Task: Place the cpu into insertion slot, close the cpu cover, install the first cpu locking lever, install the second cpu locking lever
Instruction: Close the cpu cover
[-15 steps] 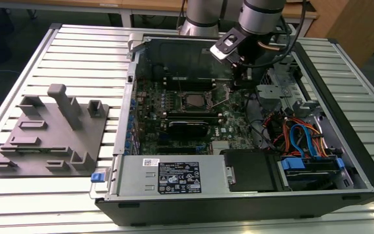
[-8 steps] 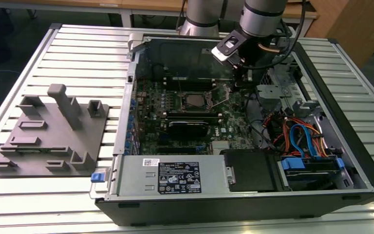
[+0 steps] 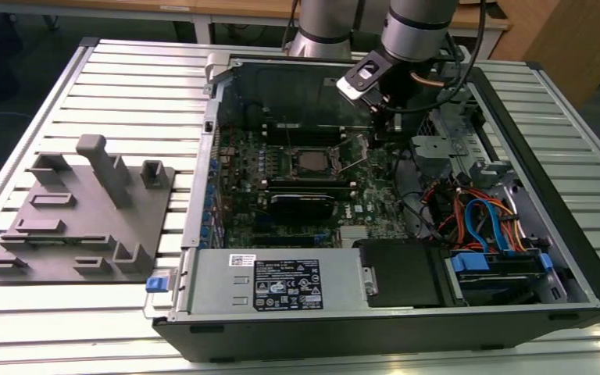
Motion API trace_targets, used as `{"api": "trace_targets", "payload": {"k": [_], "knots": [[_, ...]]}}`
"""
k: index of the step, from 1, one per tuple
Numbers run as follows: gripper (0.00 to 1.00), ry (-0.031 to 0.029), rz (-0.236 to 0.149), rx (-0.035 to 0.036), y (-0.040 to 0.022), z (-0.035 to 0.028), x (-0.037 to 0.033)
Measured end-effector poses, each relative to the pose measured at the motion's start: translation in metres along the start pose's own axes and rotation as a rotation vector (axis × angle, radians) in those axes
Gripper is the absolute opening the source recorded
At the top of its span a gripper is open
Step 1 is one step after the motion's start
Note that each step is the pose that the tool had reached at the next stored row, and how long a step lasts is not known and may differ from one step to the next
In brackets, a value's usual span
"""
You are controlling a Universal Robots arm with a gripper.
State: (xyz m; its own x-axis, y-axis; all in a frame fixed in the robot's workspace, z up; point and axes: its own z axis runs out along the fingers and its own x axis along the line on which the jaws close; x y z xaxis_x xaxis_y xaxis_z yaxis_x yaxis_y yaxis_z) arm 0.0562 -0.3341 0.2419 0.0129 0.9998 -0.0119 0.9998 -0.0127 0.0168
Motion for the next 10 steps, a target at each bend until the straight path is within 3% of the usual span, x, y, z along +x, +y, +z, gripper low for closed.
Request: {"api": "trace_targets", "payload": {"k": [3, 10], "knots": [[0.1, 0.0, 0.0, 0.0, -0.0042, -0.0001, 0.0], [0.1, 0.0002, 0.0, 0.0, -0.0047, 0.0, 0.0001]]}}
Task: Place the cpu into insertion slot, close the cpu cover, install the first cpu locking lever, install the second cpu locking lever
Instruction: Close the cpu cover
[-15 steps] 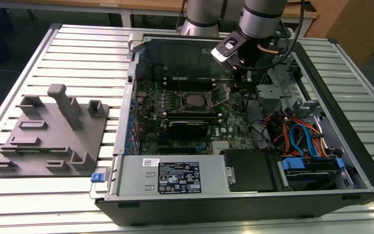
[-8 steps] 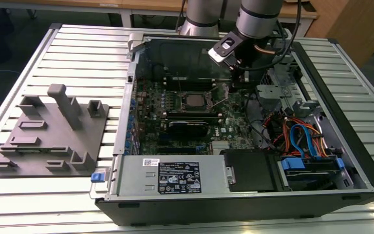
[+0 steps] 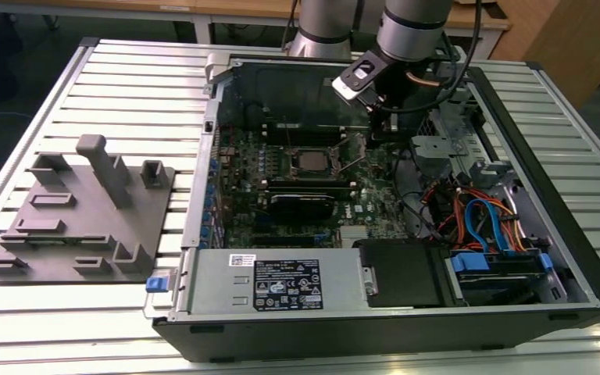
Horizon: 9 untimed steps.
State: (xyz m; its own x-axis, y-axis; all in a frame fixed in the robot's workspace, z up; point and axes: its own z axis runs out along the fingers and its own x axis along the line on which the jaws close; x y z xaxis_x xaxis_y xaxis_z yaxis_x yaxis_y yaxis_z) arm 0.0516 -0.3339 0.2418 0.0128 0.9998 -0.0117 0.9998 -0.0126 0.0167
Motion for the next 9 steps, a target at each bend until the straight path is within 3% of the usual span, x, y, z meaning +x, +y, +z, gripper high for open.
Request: {"api": "trace_targets", "payload": {"k": [9], "knots": [[0.1, 0.0007, 0.0, 0.0001, -0.0028, -0.0002, 0.0]]}}
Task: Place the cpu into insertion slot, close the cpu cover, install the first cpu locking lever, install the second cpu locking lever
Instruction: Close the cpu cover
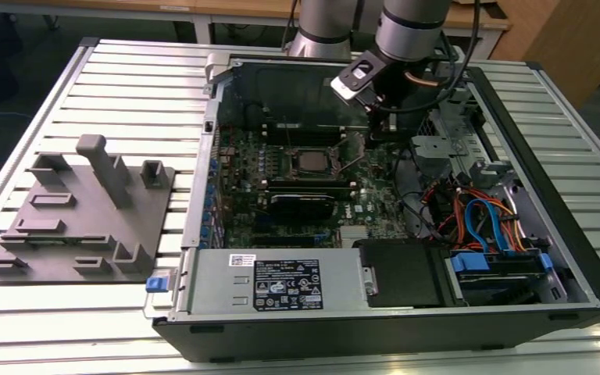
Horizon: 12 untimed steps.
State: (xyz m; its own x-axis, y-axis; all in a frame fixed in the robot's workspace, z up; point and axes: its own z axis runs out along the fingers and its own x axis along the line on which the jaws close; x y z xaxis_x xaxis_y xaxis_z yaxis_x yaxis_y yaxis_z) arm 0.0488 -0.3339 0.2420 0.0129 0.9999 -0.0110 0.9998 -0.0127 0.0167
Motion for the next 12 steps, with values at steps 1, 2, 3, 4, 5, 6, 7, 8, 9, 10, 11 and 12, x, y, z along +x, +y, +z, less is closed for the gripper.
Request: {"api": "trace_targets", "payload": {"k": [1, 2, 3, 4, 5, 6, 7, 8, 9, 10, 11, 12], "knots": [[0.1, 0.0012, 0.0, -0.0001, -0.0013, -0.0003, 0.0], [0.1, 0.0019, 0.0, -0.0001, -0.0029, -0.0005, 0.0], [0.1, 0.0023, 0.0, -0.0001, -0.0042, -0.0007, 0.0], [0.1, 0.0026, 0.0, 0.0, -0.0057, -0.0009, -0.0001], [0.1, 0.0028, 0.0, -0.0001, -0.0071, -0.0012, -0.0001], [0.1, 0.0035, 0.0, 0.0, -0.0085, -0.0015, -0.0001], [0.1, 0.0039, 0.0, 0.0, -0.0097, -0.0021, -0.0002], [0.1, 0.0046, 0.0, 0.0, -0.0107, -0.0026, -0.0002], [0.1, 0.0051, 0.0, -0.0001, -0.0119, -0.0029, -0.0002], [0.1, 0.0054, 0.0, 0.0, -0.0132, -0.0032, -0.0002], [0.1, 0.0057, 0.0, 0.0, -0.015, -0.0033, -0.0002], [0.1, 0.0062, 0.0, 0.0, -0.0169, -0.0034, -0.0003]]}}
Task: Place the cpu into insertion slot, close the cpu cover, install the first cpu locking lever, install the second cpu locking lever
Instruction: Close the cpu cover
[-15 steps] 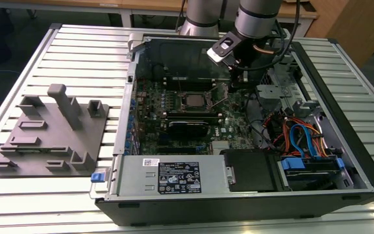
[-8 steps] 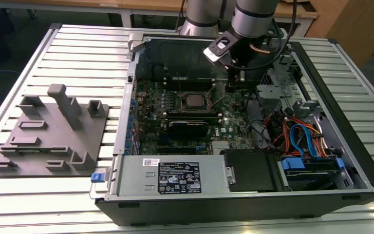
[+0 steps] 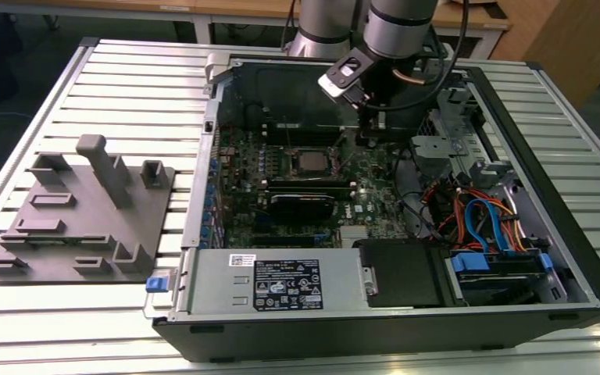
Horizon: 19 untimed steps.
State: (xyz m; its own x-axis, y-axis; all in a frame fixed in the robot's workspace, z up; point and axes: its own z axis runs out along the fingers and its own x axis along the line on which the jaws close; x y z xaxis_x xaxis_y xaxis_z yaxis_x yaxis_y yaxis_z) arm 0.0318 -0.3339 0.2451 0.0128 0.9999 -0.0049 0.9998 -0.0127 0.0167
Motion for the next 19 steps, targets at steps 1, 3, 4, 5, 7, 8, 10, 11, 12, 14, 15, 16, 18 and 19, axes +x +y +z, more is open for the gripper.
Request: {"api": "trace_targets", "payload": {"k": [1, 3, 4, 5, 7, 8, 10, 11, 12, 14, 15, 16, 18, 19], "knots": [[0.1, 0.0001, 0.0, 0.0001, -0.002, -0.0001, 0.0], [0.1, 0.0002, 0.0, 0.0, -0.0041, -0.0001, -0.0001], [0.1, 0.0002, 0.0, 0.0, -0.0047, -0.0001, -0.0001], [0.1, 0.0002, 0.0, 0.0, -0.0052, -0.0001, -0.0001], [0.1, 0.0002, 0.0, 0.0, -0.0053, -0.0001, -0.0001], [0.1, 0.0002, 0.0, 0.0001, -0.0055, -0.0001, -0.0001], [0.1, 0.0002, 0.0, 0.0, -0.0063, -0.0001, -0.0001], [0.1, 0.0002, 0.0, 0.0001, -0.0064, -0.0001, -0.0001], [0.1, 0.0001, 0.0, 0.0001, -0.0067, -0.0001, -0.0001], [0.1, 0.0002, 0.0, 0.0001, -0.0074, -0.0001, -0.0001], [0.1, 0.0002, 0.0, 0.0, -0.0077, -0.0001, -0.0001], [0.1, 0.0002, 0.0, 0.0, -0.008, -0.0001, -0.0001], [0.1, 0.0001, 0.0, 0.0001, -0.0086, -0.0001, -0.0001], [0.1, 0.0002, 0.0, 0.0, -0.009, -0.0001, -0.0001]]}}
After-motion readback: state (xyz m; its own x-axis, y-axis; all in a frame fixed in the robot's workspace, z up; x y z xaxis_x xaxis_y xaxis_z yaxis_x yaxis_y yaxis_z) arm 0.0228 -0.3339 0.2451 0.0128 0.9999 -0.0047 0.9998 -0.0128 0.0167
